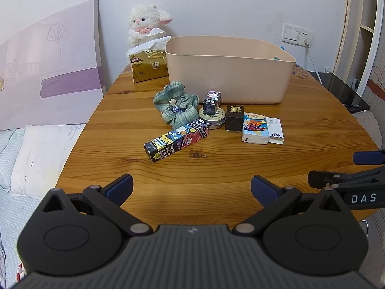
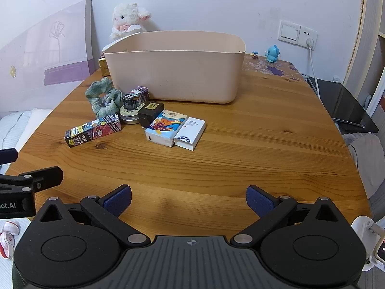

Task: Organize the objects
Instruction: 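Move left tool toward blue cartoon snack box while right tool approaches white card box, then close left tool on blue snack box while right tool closes on white card box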

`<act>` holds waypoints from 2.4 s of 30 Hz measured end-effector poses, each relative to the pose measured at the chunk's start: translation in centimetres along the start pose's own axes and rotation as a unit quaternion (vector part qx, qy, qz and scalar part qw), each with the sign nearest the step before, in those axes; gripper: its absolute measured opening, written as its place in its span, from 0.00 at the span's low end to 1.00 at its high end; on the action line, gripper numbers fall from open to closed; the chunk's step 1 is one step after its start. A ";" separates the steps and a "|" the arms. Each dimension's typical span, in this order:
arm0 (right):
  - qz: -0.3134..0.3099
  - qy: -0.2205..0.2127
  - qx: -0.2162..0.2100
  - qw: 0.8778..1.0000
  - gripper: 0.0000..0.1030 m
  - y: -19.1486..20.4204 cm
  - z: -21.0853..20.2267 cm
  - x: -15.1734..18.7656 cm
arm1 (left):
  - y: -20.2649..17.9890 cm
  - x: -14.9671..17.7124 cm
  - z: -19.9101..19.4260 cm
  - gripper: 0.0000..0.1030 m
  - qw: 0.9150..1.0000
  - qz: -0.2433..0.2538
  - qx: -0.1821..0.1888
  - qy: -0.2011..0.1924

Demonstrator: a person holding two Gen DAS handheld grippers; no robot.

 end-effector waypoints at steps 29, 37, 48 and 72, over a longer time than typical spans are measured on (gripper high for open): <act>-0.002 -0.007 0.003 1.000 1.00 -0.3 0.2 -0.5 | 0.2 -0.3 0.2 1.00 1.000 -0.001 0.001 -0.004; 0.000 -0.012 0.006 1.000 1.00 -0.6 0.4 -0.9 | -0.1 -0.6 0.5 1.00 1.000 0.013 -0.004 -0.009; -0.020 -0.028 0.014 0.999 1.00 -1.0 2.8 -2.6 | 1.1 -1.3 3.6 1.00 0.999 0.042 -0.019 -0.007; 0.001 0.020 0.082 0.996 0.95 -6.5 12.6 -4.0 | 4.3 -3.3 13.8 1.00 0.999 0.042 -0.033 0.010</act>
Point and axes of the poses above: each gripper's, at about its wrist camera, not at the fingertips, and z roughly the way its jaws point, y to its left, x to its underside, the point moved 9 cm from there along z, roughly the way its jaws point, and after that the axes turned 4 degrees about -y, right-handed, at the moved point
